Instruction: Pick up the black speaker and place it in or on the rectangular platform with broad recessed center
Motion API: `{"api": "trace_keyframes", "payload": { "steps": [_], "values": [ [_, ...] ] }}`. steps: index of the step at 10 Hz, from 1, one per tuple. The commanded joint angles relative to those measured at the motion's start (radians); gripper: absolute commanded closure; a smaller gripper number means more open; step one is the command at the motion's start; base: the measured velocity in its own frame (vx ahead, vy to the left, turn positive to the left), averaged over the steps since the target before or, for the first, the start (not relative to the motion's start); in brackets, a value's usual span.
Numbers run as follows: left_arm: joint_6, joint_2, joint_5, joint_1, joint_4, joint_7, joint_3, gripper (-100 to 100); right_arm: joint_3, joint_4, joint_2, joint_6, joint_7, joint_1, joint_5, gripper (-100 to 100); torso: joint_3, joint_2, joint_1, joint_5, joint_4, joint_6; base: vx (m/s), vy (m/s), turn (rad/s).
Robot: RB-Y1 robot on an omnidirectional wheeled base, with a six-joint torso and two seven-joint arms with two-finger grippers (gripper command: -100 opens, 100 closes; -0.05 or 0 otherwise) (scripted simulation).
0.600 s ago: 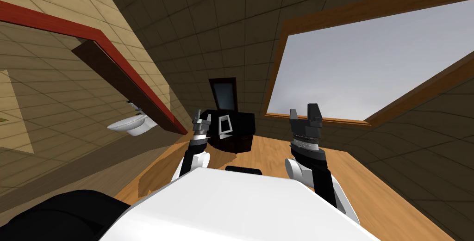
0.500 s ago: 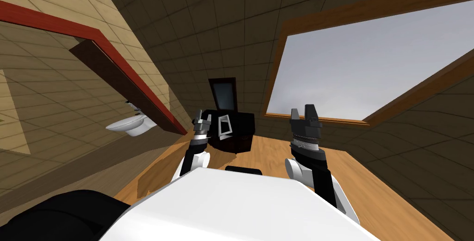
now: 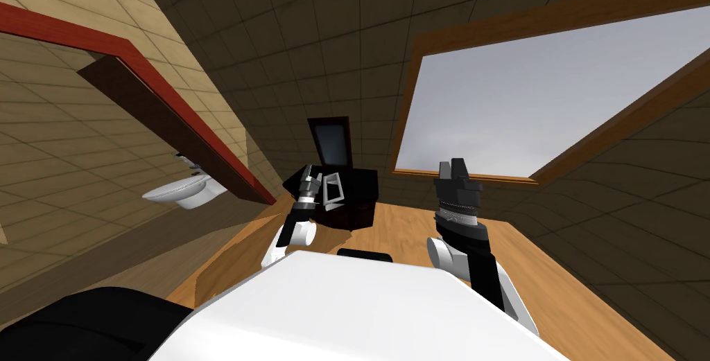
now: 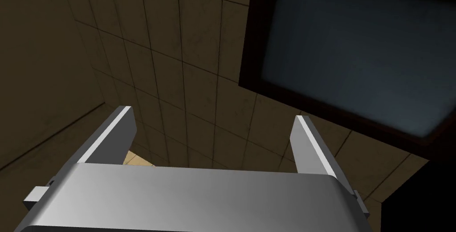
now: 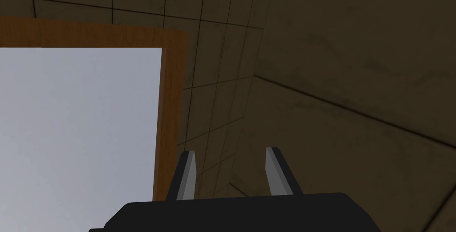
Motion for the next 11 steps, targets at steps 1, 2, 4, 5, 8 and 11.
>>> {"api": "trace_keyframes", "payload": {
  "steps": [1, 2, 4, 5, 8, 11],
  "values": [
    [0.050, 0.008, 0.017, -0.040, 0.050, -0.010, -0.005, -100, 0.000, 0.000, 0.000, 0.000, 0.000, 0.000, 0.000, 0, 0.000, 0.000, 0.000, 0.000, 0.000, 0.000, 0.016, -0.041, -0.076],
    [0.063, 0.008, 0.017, -0.040, 0.054, -0.010, -0.005, -100, 0.000, 0.000, 0.000, 0.000, 0.000, 0.000, 0.000, 0, 0.000, 0.000, 0.000, 0.000, 0.000, 0.000, 0.013, -0.029, -0.031],
    [0.108, 0.017, 0.031, -0.069, 0.089, -0.013, -0.005, -100, 0.000, 0.000, 0.000, 0.000, 0.000, 0.000, 0.000, 0, 0.000, 0.000, 0.000, 0.000, 0.000, 0.000, 0.011, -0.026, -0.037],
    [0.153, 0.026, 0.046, -0.100, 0.125, -0.018, -0.004, -100, 0.000, 0.000, 0.000, 0.000, 0.000, 0.000, 0.000, 0, 0.000, 0.000, 0.001, 0.000, 0.000, 0.000, 0.019, -0.024, -0.055],
    [0.208, 0.036, 0.062, -0.133, 0.165, -0.022, -0.003, -100, 0.000, 0.000, 0.000, 0.000, 0.000, 0.000, 0.000, 0, 0.000, 0.000, 0.001, 0.000, 0.000, 0.000, 0.017, -0.026, -0.038],
    [0.304, 0.055, 0.095, -0.203, 0.245, -0.034, 0.000, -100, 0.000, 0.000, 0.000, 0.000, 0.000, 0.000, 0.000, 0, 0.000, 0.000, 0.000, 0.000, 0.000, 0.000, 0.022, -0.035, -0.047]
  ]
}}
